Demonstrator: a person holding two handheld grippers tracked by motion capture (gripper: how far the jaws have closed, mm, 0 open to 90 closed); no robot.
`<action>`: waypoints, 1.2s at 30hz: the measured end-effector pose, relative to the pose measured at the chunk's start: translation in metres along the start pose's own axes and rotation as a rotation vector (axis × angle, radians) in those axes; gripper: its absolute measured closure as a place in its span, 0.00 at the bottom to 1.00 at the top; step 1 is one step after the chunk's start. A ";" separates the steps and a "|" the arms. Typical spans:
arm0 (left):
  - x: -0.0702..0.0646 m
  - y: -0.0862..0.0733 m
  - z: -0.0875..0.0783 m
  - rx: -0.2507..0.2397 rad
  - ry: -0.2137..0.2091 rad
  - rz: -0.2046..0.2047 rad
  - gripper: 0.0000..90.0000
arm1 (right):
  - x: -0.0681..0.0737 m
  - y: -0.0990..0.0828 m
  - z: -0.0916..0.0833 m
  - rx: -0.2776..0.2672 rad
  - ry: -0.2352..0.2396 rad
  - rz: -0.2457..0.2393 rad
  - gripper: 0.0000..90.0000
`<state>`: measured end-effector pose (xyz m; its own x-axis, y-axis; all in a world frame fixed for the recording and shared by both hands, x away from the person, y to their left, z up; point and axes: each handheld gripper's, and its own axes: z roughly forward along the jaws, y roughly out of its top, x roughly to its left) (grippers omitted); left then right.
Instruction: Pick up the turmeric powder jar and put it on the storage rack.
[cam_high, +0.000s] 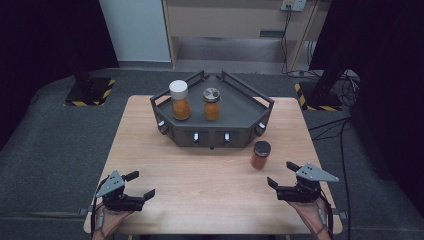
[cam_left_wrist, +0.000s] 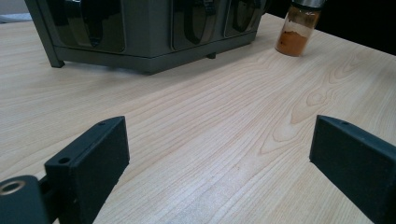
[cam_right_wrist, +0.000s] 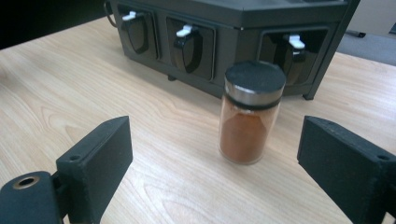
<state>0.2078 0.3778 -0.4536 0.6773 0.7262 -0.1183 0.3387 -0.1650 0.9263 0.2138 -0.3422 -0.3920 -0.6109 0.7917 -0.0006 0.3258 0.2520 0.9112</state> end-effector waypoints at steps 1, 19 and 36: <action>0.000 0.000 0.000 0.000 0.000 0.000 0.04 | 0.000 -0.001 0.000 0.000 -0.001 -0.004 0.11; 0.000 0.000 0.001 0.000 -0.002 0.006 0.04 | -0.001 -0.025 -0.001 0.008 0.014 0.029 0.11; -0.001 0.001 0.001 -0.002 -0.017 0.020 0.04 | -0.004 -0.032 -0.001 0.015 0.043 0.021 0.10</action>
<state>0.2081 0.3761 -0.4527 0.6947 0.7114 -0.1062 0.3240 -0.1777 0.9292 0.2046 -0.3538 -0.4208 -0.6340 0.7724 0.0366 0.3493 0.2439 0.9047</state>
